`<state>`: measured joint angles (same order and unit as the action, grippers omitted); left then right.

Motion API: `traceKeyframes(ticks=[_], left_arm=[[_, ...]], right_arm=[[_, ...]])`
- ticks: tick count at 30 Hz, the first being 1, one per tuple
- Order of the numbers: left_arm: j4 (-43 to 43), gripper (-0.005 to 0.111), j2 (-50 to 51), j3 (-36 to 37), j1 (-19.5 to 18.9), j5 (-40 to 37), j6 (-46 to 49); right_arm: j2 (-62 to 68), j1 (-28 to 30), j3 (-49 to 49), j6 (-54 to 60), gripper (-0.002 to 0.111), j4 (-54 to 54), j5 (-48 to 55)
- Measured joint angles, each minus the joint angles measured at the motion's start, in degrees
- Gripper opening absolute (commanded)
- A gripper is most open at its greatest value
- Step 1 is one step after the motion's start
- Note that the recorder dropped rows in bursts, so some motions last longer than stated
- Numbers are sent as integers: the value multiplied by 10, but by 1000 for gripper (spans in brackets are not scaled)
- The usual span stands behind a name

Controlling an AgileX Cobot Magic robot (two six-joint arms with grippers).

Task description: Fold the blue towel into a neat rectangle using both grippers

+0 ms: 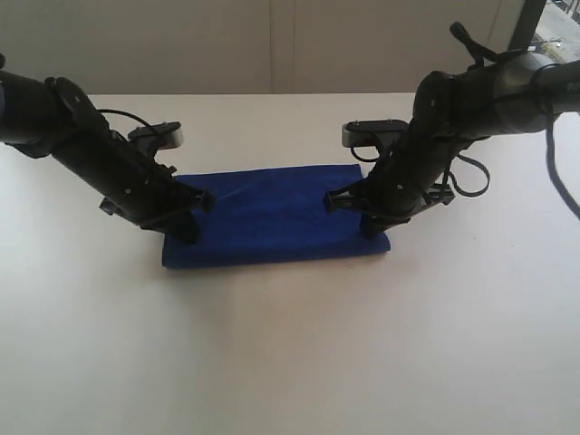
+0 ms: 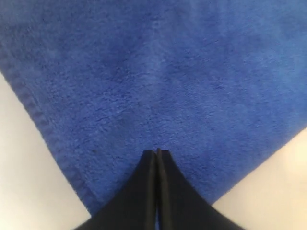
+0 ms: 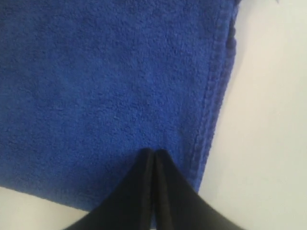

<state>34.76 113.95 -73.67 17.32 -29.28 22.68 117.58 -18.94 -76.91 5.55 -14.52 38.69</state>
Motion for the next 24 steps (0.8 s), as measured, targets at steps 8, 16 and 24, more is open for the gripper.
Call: traceKeyframes(ticks=[8, 16, 24], left_arm=[[-44, 0, 15, 0, 0, -5, -16], [-48, 0, 15, -1, 0, -7, -20], [-51, 0, 15, -1, 0, -7, -21]], right_arm=[[7, 0, 0, -1, 0, -5, 40], [7, 0, -1, -28, 0, -10, 77], [7, 0, -1, -49, 0, -13, 100]])
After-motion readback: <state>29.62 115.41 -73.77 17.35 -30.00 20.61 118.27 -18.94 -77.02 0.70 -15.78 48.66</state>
